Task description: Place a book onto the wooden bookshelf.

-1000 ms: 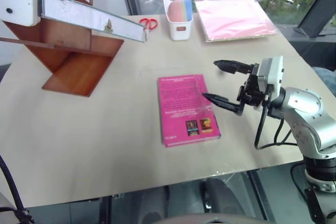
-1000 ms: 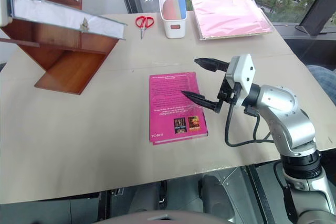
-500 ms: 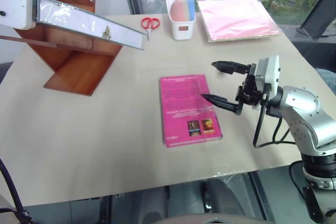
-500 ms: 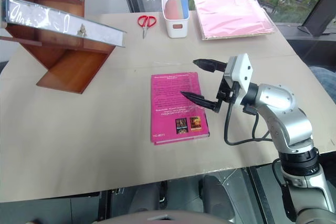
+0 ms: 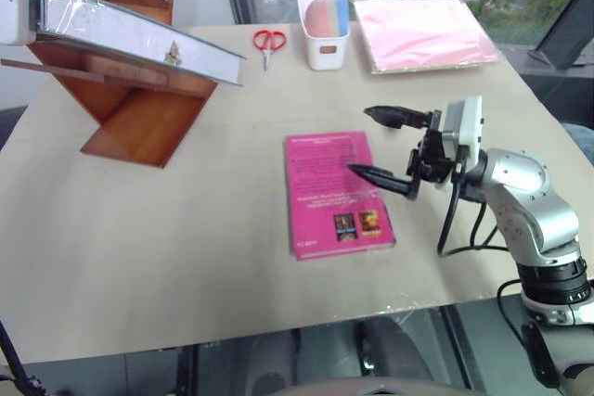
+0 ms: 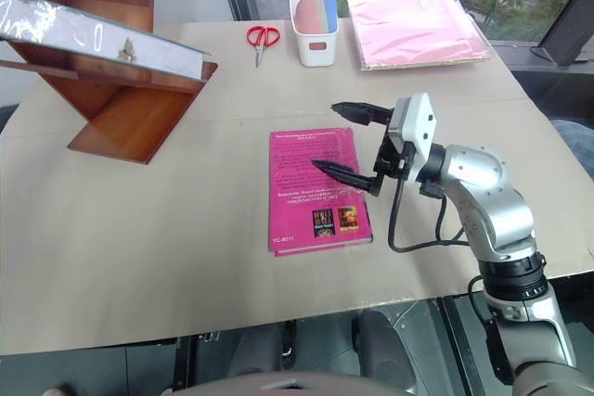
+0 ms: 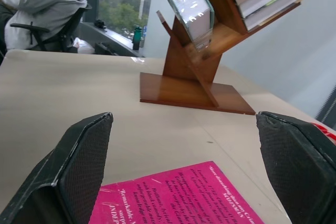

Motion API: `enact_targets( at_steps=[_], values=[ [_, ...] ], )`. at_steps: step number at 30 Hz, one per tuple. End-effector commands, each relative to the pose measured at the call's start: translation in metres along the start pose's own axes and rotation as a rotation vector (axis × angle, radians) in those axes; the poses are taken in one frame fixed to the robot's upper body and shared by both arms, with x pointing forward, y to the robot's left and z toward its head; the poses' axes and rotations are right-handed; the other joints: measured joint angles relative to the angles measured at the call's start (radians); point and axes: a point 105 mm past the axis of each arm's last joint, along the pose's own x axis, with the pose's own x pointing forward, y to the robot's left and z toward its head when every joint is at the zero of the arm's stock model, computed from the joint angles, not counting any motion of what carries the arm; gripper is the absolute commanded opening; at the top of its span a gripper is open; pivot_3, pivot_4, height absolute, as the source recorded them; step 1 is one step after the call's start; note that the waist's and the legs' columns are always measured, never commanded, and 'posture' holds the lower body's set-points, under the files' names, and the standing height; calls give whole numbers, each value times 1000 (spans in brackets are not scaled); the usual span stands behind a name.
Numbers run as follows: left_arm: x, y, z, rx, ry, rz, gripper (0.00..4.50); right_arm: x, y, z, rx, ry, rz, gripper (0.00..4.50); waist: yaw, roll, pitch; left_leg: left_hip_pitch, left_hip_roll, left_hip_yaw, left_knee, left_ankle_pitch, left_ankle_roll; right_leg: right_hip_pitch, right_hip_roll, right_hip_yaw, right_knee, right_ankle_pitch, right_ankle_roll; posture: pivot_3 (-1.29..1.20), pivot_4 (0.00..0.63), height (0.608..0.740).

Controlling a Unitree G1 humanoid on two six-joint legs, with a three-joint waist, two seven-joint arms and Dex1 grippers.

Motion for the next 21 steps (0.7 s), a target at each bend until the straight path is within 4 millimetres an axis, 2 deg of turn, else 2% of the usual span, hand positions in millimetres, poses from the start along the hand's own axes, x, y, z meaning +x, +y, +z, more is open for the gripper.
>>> enact_targets(
  at_steps=[1,6,10,16,21],
  values=[
    [-34,9,-12,-8,100,104,87,5,-1,12,-54,-48,21,4500,-1,0,0,0,0,0,0,0,0,0,0,0,0,0,0,0,150,740],
    [-34,7,-20,-22,151,111,87,6,-1,11,-57,-56,24,4500,2,0,0,0,0,0,0,0,0,0,0,0,0,0,0,0,150,740],
    [-28,-3,-32,-27,211,79,87,7,0,14,-58,-65,27,4500,2,0,0,0,0,1,0,0,0,0,0,0,0,0,0,0,150,740],
    [-1,-18,-42,-74,257,39,87,9,1,16,-45,-82,11,4500,1,0,0,0,0,1,0,0,0,-1,-1,0,1,0,0,0,150,740],
    [31,-23,-33,-84,228,60,87,12,7,19,-38,-83,20,4500,1,0,0,0,0,2,0,0,0,-1,-1,1,2,0,0,0,150,740]
  ],
)
